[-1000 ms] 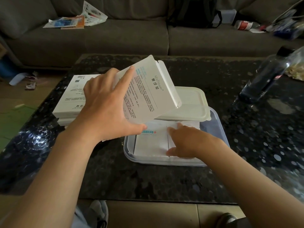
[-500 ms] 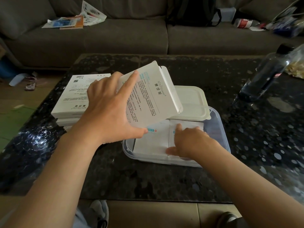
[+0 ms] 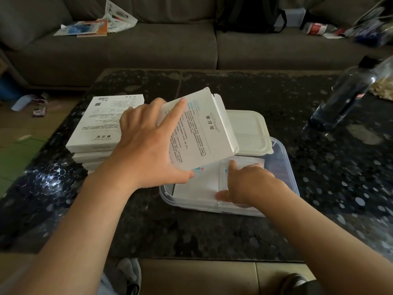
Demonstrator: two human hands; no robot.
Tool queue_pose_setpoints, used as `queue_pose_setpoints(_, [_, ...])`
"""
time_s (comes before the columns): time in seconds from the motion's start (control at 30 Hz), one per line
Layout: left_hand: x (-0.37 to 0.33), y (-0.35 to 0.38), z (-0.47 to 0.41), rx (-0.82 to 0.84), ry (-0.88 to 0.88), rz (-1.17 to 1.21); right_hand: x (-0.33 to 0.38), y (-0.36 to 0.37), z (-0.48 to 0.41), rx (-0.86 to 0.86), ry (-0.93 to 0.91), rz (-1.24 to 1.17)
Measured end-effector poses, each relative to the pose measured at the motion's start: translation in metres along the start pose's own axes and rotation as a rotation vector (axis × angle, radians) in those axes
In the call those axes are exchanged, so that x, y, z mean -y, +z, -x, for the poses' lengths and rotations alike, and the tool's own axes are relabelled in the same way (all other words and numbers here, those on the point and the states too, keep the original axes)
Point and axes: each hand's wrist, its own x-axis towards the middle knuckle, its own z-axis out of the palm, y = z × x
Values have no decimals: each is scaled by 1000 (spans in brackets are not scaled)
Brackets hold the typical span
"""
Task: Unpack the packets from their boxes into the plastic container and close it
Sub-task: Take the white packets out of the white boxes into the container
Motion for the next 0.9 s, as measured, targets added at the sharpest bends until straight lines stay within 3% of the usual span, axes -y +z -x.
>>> queue_pose_setpoints(0.5, [-4, 9, -3, 57, 26, -89, -11, -5, 20, -85, -87, 66])
queue_pose_setpoints(0.9, [3, 4, 0, 81, -24, -16, -21, -5, 14, -165, -141, 140])
